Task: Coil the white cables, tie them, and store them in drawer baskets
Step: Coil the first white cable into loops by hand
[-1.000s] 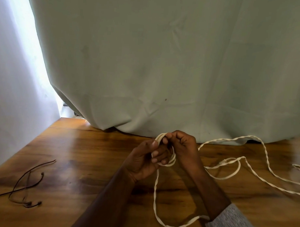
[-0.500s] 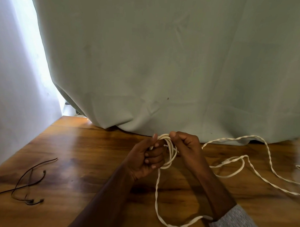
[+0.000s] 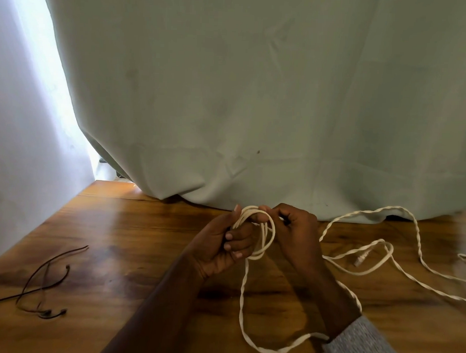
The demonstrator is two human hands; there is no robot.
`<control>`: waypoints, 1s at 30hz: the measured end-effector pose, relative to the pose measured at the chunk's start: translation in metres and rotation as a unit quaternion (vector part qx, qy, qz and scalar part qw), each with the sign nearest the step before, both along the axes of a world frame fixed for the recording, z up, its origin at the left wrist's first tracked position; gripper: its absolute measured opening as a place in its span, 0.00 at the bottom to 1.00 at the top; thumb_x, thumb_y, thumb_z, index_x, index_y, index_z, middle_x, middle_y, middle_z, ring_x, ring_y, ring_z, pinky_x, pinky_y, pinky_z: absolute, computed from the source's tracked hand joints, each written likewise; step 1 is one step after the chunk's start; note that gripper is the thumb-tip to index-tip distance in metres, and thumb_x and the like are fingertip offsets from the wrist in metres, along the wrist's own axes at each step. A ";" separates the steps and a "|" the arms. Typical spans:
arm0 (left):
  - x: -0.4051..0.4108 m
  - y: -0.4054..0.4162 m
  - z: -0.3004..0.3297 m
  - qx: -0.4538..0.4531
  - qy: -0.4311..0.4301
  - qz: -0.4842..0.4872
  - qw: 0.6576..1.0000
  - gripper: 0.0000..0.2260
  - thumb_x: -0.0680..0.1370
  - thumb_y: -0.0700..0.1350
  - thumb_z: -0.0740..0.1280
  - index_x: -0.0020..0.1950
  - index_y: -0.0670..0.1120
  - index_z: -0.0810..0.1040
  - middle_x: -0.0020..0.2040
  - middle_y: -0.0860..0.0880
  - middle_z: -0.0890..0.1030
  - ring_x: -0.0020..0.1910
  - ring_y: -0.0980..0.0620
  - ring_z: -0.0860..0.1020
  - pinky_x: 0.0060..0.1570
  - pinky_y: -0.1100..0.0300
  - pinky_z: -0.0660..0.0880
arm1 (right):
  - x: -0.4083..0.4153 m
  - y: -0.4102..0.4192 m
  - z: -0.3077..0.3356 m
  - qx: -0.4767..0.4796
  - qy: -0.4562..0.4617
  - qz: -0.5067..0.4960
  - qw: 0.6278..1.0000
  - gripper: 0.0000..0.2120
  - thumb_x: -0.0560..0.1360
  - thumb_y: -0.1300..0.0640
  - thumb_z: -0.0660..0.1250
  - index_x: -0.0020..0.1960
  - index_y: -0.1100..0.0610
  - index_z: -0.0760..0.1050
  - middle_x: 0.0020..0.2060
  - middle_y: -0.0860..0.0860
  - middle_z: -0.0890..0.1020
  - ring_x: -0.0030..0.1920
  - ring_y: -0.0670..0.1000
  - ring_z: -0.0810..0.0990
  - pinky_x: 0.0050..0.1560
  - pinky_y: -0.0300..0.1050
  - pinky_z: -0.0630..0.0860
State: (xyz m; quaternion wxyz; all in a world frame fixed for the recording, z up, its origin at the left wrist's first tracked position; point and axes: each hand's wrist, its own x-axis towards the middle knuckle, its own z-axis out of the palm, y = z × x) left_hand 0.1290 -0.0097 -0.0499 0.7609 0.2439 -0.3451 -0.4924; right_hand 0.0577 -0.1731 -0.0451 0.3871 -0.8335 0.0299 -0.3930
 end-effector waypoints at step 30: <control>0.021 0.003 0.010 -0.031 0.077 0.380 0.921 0.21 0.83 0.46 0.56 0.71 0.33 0.67 0.44 0.43 0.84 0.46 0.46 0.85 0.47 0.57 0.82 | -0.003 0.022 -0.001 -0.400 0.282 0.041 0.871 0.17 0.84 0.45 0.54 0.68 0.49 0.71 0.56 0.53 0.82 0.54 0.53 0.80 0.51 0.45 0.75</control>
